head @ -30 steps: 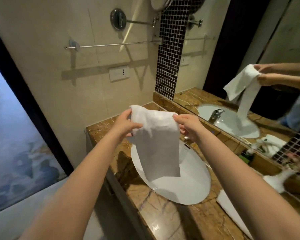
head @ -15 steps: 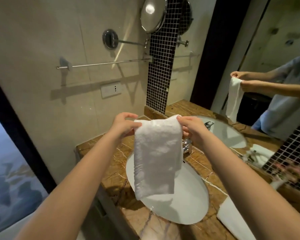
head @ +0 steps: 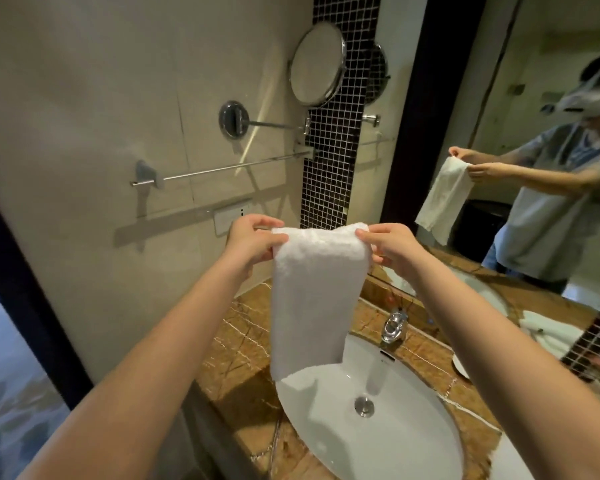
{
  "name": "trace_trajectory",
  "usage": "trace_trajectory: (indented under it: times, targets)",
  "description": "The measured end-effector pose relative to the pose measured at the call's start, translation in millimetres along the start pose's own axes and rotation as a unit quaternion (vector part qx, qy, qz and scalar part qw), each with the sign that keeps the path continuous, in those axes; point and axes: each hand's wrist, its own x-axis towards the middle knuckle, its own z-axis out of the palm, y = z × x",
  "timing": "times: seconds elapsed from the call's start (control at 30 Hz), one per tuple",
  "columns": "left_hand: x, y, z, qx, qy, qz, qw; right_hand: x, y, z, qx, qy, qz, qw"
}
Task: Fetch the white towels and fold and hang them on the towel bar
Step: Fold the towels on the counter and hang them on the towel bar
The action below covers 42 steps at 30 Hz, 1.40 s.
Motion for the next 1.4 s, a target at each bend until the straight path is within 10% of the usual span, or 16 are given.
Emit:
trace_trajectory:
  times: [0.83, 1.4]
  targets:
    - [83.4, 112.7, -91.7, 0.043, 0.106, 0.095, 0.989, 106.7, -150.5, 96.2, -0.033, -0.141, -0.128, 0.981]
    - [167.9, 201.0, -152.1, 0.029, 0.122, 0.205, 0.971, 183.2, -268.4, 171.4, 0.028, -0.094, -0.147, 0.984]
